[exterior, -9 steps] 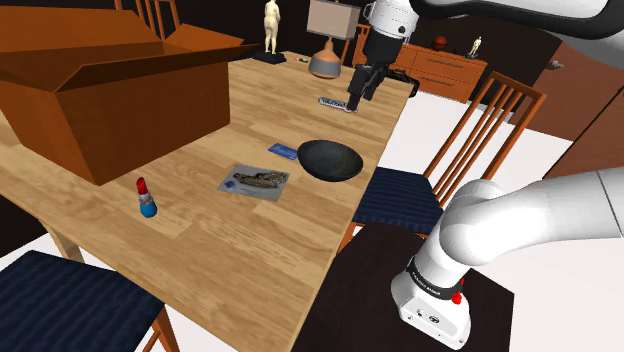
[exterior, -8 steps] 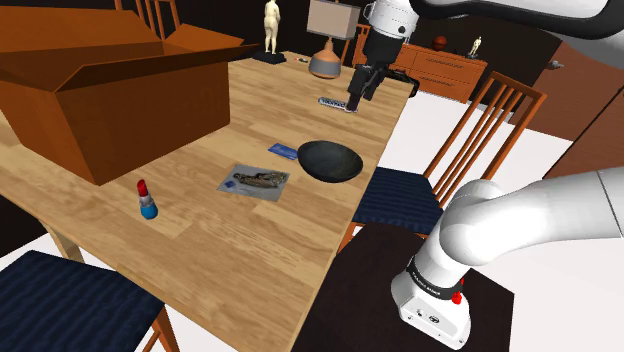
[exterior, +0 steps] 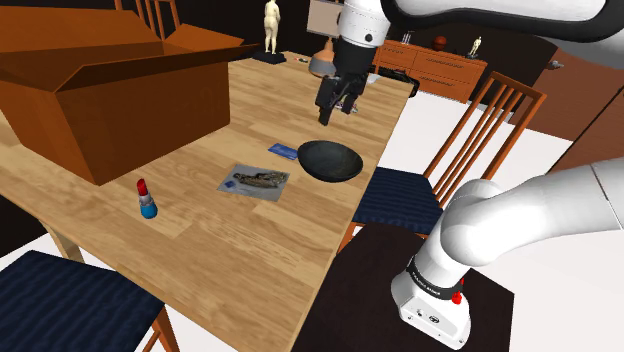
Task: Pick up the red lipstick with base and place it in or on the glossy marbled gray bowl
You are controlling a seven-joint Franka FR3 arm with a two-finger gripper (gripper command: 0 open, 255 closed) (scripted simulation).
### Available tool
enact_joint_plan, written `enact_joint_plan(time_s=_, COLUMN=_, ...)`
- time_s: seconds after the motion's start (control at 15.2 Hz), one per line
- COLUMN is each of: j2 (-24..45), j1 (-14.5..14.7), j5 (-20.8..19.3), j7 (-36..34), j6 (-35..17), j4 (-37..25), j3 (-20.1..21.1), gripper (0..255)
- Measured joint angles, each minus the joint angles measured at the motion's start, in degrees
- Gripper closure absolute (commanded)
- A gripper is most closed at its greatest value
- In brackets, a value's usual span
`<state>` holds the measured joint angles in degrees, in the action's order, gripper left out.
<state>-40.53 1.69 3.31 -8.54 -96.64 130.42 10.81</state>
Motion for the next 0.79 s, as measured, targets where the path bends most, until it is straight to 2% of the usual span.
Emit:
enact_joint_plan(time_s=0.53, j2=9.3, j1=0.3, j5=4.0, j7=-15.5, j6=-2.5, j4=-5.8, j3=10.8, gripper=0)
enact_joint_plan(time_s=0.79, j2=16.1, j1=-0.1, j5=4.1, j7=-23.8, j6=-3.7, j4=-10.8, j3=16.5, gripper=0)
